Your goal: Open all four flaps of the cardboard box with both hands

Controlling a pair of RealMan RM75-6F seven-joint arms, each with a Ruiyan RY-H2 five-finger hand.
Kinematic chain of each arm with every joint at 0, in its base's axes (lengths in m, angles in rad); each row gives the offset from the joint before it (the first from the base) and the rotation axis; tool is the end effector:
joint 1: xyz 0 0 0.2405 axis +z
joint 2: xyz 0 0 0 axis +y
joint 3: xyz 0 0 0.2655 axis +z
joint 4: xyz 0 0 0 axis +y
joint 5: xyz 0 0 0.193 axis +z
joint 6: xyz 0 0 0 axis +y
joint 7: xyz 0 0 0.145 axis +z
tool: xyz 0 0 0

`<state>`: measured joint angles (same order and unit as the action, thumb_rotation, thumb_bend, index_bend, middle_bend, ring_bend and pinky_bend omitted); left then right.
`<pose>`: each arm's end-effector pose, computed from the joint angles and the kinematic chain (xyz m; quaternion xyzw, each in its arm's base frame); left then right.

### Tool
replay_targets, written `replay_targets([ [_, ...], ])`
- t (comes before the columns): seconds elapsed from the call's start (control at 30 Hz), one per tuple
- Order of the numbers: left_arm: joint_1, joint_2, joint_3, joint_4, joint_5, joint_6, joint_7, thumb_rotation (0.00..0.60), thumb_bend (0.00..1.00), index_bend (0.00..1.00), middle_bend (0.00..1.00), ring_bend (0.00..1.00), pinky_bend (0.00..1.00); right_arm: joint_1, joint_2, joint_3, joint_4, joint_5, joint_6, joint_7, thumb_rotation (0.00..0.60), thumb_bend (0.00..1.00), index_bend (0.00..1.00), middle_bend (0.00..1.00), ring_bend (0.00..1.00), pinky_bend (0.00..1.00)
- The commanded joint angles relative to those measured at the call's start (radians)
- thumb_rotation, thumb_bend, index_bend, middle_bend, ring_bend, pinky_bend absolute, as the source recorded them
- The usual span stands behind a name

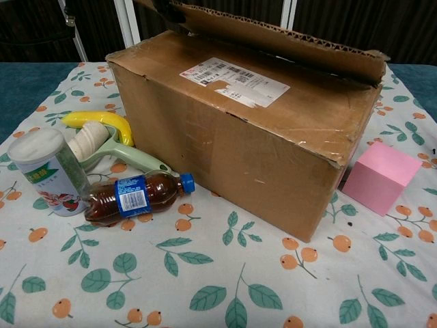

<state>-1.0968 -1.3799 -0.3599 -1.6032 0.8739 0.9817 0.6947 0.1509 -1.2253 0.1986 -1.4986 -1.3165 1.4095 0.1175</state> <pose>-0.0058 0.4137 0.0823 -0.7533 -0.1911 -0.4194 0.4692 -0.3290 -0.2299 0.1770 0.5004 -0.4274 0.4413 0.6101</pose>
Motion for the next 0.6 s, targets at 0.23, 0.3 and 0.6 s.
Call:
replay_targets([
  [0.23, -0.162, -0.093, -0.054, 0.262, -0.022, -0.079, 0.021, 0.600, 0.24, 0.00, 0.00, 0.00, 0.00, 0.000, 0.002, 0.003, -0.006, 0.011, -0.009, 0.011, 0.600, 0.22, 0.00, 0.00, 0.00, 0.21],
  [0.3, -0.194, -0.115, -0.063, 0.320, -0.030, -0.092, 0.023, 0.600, 0.24, 0.00, 0.00, 0.00, 0.00, 0.000, 0.003, 0.003, -0.008, 0.011, -0.010, 0.013, 0.600, 0.22, 0.00, 0.00, 0.00, 0.21],
  [0.6, -0.297, -0.205, -0.069, 0.535, -0.062, -0.135, 0.031, 0.600, 0.24, 0.00, 0.00, 0.00, 0.00, 0.001, 0.004, 0.006, -0.011, 0.020, -0.020, 0.025, 0.600, 0.22, 0.00, 0.00, 0.00, 0.21],
])
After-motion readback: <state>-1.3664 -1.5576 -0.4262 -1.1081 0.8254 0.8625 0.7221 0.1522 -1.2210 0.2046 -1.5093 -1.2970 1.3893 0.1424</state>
